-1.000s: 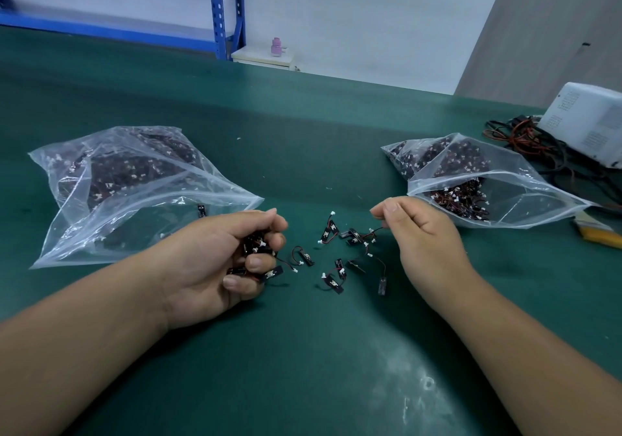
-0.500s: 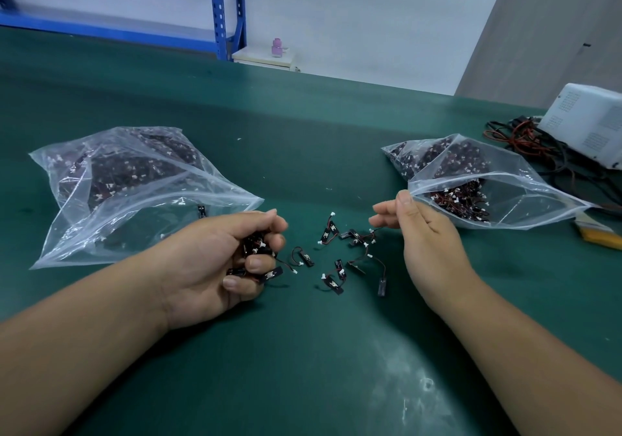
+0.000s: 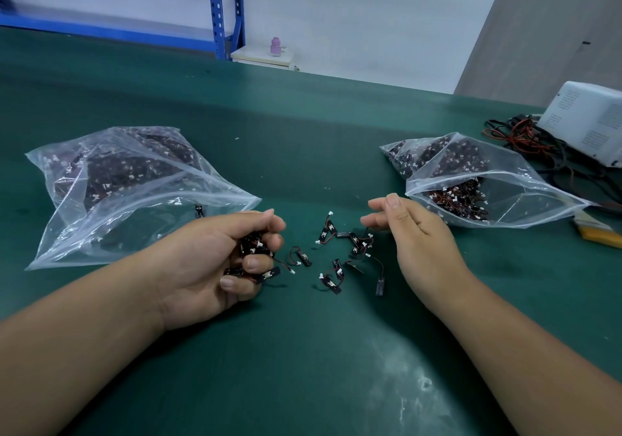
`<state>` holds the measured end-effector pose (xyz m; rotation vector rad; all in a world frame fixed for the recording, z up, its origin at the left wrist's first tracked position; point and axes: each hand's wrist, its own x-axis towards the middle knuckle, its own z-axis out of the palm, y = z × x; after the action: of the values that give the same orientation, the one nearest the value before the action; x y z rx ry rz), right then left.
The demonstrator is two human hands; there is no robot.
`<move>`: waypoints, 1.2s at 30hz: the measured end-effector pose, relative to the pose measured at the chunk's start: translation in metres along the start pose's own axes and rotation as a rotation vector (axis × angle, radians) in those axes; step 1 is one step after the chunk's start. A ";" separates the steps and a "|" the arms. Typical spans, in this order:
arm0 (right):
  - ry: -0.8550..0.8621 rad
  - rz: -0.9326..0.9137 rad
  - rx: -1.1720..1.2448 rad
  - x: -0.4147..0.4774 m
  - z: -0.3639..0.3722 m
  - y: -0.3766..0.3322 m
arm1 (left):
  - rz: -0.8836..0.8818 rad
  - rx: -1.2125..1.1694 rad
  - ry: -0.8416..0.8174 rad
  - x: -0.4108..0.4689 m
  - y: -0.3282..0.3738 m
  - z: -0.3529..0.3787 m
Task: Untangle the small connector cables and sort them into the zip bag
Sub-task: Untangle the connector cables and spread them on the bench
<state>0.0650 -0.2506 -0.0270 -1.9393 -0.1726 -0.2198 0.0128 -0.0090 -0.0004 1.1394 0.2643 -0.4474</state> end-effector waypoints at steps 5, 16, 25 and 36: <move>0.040 -0.032 -0.017 -0.001 0.000 -0.002 | 0.001 0.000 -0.007 0.000 0.000 0.000; 0.026 -0.051 0.030 -0.003 -0.001 -0.002 | 0.002 0.001 -0.005 0.001 -0.001 -0.001; 0.035 -0.062 0.067 -0.002 -0.001 0.001 | 0.000 0.002 -0.009 0.002 -0.001 -0.002; 0.027 -0.053 0.112 -0.001 0.000 0.002 | 0.000 -0.001 -0.006 0.001 -0.001 -0.001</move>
<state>0.0648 -0.2511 -0.0293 -1.8211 -0.2146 -0.2658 0.0131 -0.0082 -0.0016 1.1365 0.2588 -0.4505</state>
